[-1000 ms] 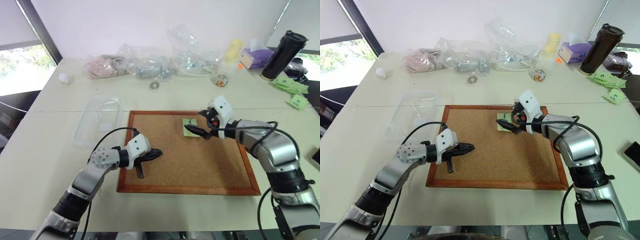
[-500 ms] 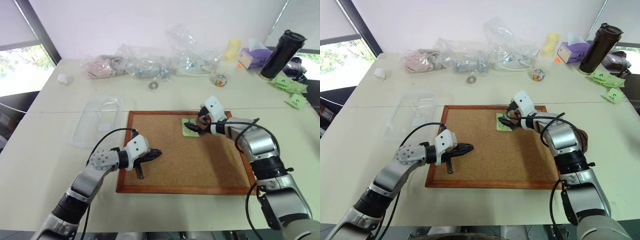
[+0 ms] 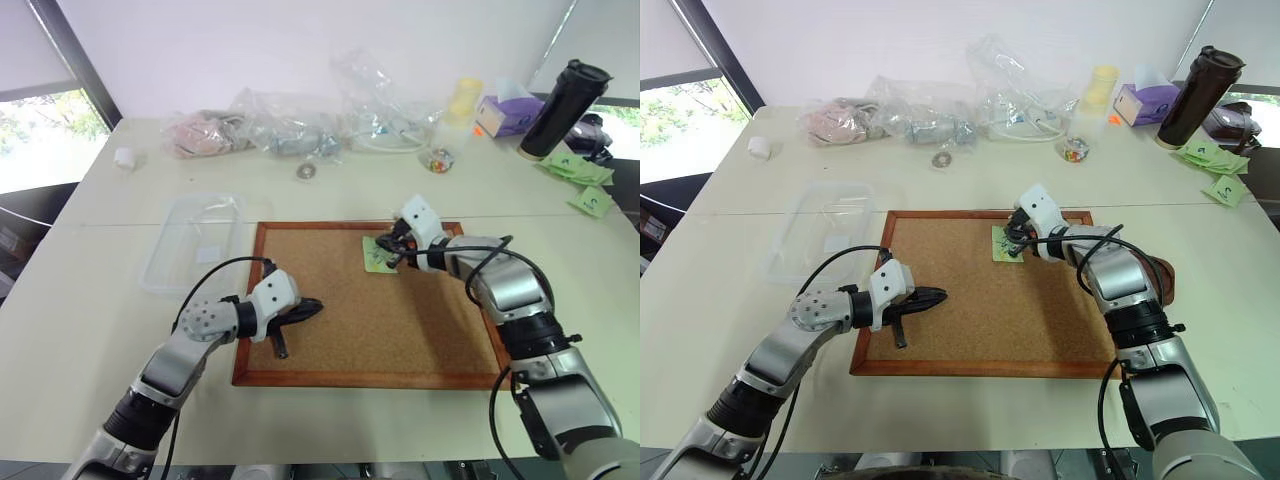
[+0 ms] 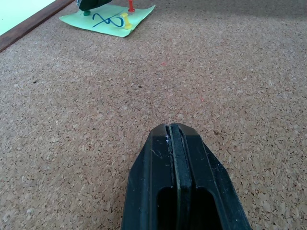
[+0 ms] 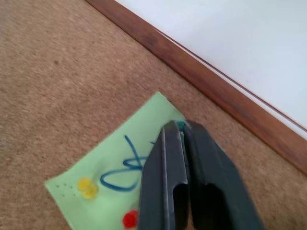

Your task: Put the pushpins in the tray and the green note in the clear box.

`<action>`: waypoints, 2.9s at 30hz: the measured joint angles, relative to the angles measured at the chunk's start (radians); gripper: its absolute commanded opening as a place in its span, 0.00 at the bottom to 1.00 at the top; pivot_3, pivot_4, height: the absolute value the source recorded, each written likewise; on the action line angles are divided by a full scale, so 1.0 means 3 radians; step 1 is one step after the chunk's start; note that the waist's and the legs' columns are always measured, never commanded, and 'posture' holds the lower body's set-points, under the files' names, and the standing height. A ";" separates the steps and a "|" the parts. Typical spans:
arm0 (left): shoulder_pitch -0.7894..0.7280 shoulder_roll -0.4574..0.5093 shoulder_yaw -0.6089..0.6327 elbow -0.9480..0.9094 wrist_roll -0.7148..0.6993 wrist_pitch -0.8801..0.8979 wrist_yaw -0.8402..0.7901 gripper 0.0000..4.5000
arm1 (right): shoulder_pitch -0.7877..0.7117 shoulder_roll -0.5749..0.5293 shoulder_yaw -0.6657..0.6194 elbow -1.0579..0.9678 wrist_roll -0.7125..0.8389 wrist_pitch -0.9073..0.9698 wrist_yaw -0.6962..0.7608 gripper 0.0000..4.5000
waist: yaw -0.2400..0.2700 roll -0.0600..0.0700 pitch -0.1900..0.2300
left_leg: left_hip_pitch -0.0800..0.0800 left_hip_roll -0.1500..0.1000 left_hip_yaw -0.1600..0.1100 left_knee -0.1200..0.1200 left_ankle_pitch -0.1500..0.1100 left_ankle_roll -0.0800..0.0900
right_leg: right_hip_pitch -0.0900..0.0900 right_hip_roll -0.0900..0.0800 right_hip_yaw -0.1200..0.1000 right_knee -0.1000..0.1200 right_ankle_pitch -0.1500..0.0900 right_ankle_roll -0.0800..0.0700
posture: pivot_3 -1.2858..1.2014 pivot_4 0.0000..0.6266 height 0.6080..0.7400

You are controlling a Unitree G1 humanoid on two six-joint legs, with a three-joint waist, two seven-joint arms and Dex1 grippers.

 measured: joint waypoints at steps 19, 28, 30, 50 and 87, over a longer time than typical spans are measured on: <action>0.0011 -0.0009 -0.0009 -0.0016 -0.0002 0.0071 0.0000 0.00 | -0.0110 -0.0131 -0.0425 -0.0553 0.0364 0.0564 0.0053 0.01 | 0.0003 0.0001 0.0000 | -0.0002 0.0000 -0.0001 -0.0002 0.0000 0.0000 | -0.0003 -0.0001 0.0000 0.0000 0.0000 0.0000 | 0.52 0.24 1.00; -0.0007 -0.0013 -0.0041 -0.0006 -0.0001 0.0084 -0.0011 0.00 | 0.0059 -0.0369 -0.0730 -0.0987 0.0526 0.0843 -0.0004 0.01 | 0.0027 0.0002 -0.0001 | -0.0003 0.0000 -0.0001 -0.0003 0.0000 0.0000 | -0.0002 -0.0002 0.0002 -0.0002 0.0000 0.0000 | 0.52 0.24 1.00; -0.0005 -0.0015 -0.0045 -0.0006 -0.0001 0.0084 -0.0011 0.00 | 0.0203 -0.0516 -0.0907 -0.1137 0.0588 0.0914 -0.0007 0.01 | 0.0028 0.0002 -0.0001 | -0.0003 0.0000 -0.0001 -0.0004 -0.0001 0.0001 | -0.0002 -0.0002 0.0002 -0.0003 0.0000 0.0000 | 0.52 0.24 1.00; 0.0005 -0.0025 -0.0052 0.0038 0.0002 0.0058 -0.0031 0.00 | 0.1830 -0.1186 -0.2189 -0.1062 0.0773 0.0919 0.0118 0.18 | 0.0025 0.0025 -0.0017 | 0.0005 0.0001 0.0007 -0.0005 -0.0002 0.0004 | 0.0008 -0.0001 0.0009 -0.0005 0.0000 0.0000 | 0.52 0.24 1.00; -0.0004 -0.0043 -0.0064 0.0052 0.0033 0.0058 -0.0032 0.00 | 0.1127 -0.0248 -0.0621 -0.1507 0.0757 0.0582 -0.0475 0.85 | 0.0028 0.0019 -0.0028 | 0.0002 -0.0002 0.0001 -0.0004 -0.0002 0.0003 | 0.0004 -0.0003 0.0006 -0.0005 0.0000 0.0000 | 0.52 0.24 1.00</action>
